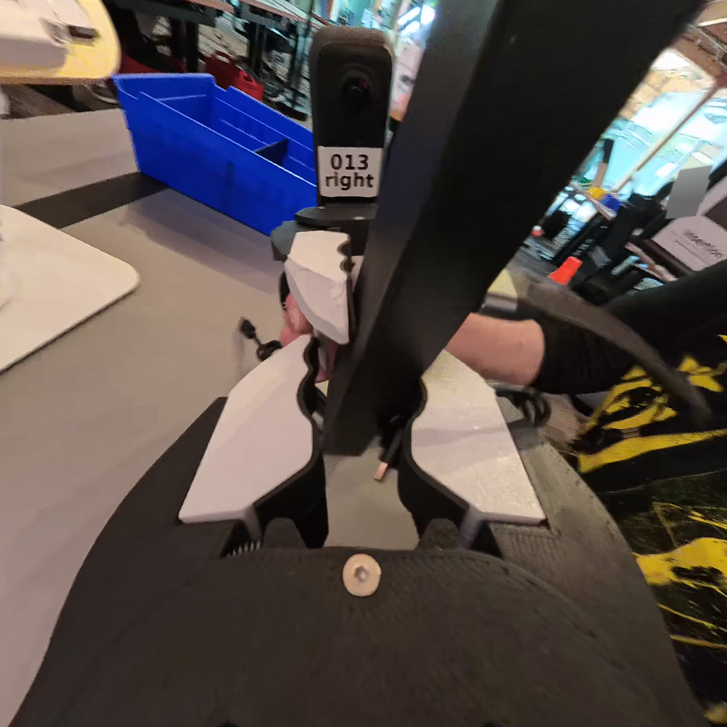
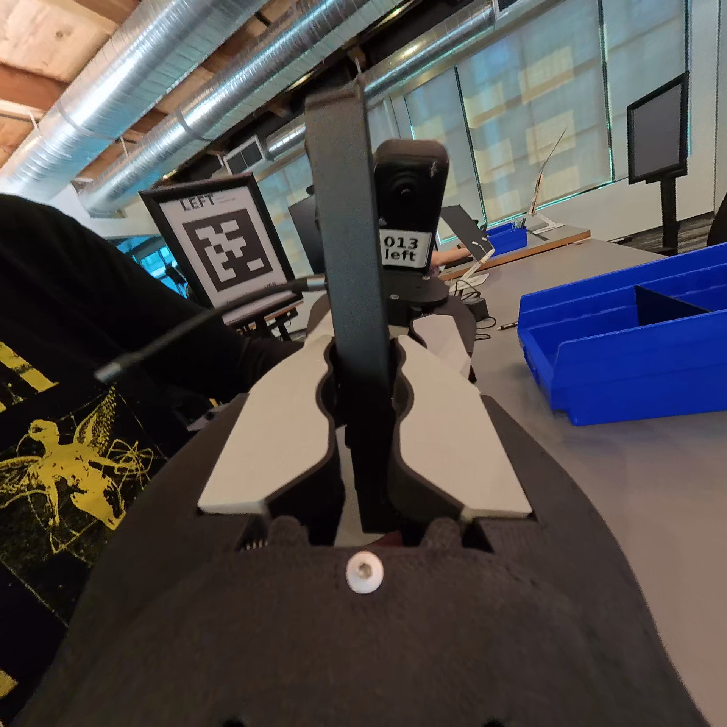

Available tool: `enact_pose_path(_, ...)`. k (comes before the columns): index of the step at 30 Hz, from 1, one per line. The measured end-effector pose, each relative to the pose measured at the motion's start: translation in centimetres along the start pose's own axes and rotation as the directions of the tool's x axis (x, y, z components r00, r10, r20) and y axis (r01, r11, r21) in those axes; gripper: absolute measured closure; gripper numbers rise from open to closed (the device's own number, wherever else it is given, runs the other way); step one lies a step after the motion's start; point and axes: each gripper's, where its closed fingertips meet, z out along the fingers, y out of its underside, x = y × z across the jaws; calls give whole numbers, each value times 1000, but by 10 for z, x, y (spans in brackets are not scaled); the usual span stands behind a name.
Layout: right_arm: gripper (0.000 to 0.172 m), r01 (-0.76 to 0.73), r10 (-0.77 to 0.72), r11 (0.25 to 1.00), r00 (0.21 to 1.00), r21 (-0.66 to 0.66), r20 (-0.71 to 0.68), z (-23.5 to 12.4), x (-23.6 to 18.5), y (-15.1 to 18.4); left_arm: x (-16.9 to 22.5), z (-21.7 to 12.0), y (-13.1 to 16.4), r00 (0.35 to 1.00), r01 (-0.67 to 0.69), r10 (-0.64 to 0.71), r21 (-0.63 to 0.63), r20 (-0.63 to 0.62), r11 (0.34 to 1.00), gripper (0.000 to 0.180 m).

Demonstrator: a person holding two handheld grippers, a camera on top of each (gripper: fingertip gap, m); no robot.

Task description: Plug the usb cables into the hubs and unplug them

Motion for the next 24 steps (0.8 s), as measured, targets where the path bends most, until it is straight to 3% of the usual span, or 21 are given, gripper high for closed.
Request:
enact_pose_path(2, 139, -2, 3, 999, 999, 32, -33, -5, 4, -7, -7, -4, 1, 999, 3, -3, -1, 34, 1000, 150)
enact_pose_path(6, 138, 65, -65, 998, 993, -6, -103, -13, 5, -14, -13, -7, 2, 994, -6, 8, -20, 110, 1000, 151)
enact_pose_path(9, 129, 104, -105, 994, 977, -14, -187, -22, 8, -31, -22, -8, 4, 983, -14, 24, -60, 181, 998, 151)
enact_pose_path(12, 117, 133, -153, 986, 962, -101, -228, -23, 7, -34, -20, -8, 5, 981, -43, 62, -105, 185, 994, 151)
enact_pose_path(15, 120, 118, -155, 974, 970, -195, -187, -12, 4, -23, -11, 1, 10, 982, -67, 95, -170, 164, 983, 151)
enact_pose_path(18, 148, 128, -158, 965, 980, -228, -120, -8, -4, -20, -6, 5, 12, 982, -83, 114, -193, 152, 978, 152)
enact_pose_path(19, 148, 139, -168, 964, 979, -227, -114, -8, -5, -20, -4, 5, 10, 981, -97, 125, -183, 149, 978, 152)
enact_pose_path(20, 149, 145, -172, 966, 978, -214, -114, -7, -6, -22, -2, 5, 5, 980, -118, 139, -144, 145, 983, 150)
enact_pose_path(23, 149, 119, -129, 986, 989, -114, -78, -3, -8, -26, 6, 6, -14, 985, -139, 140, -18, 104, 990, 107)
enact_pose_path(24, 149, 110, -115, 992, 991, -69, -71, -3, -8, -28, 6, 8, -13, 985, -140, 142, -29, 101, 990, 109)
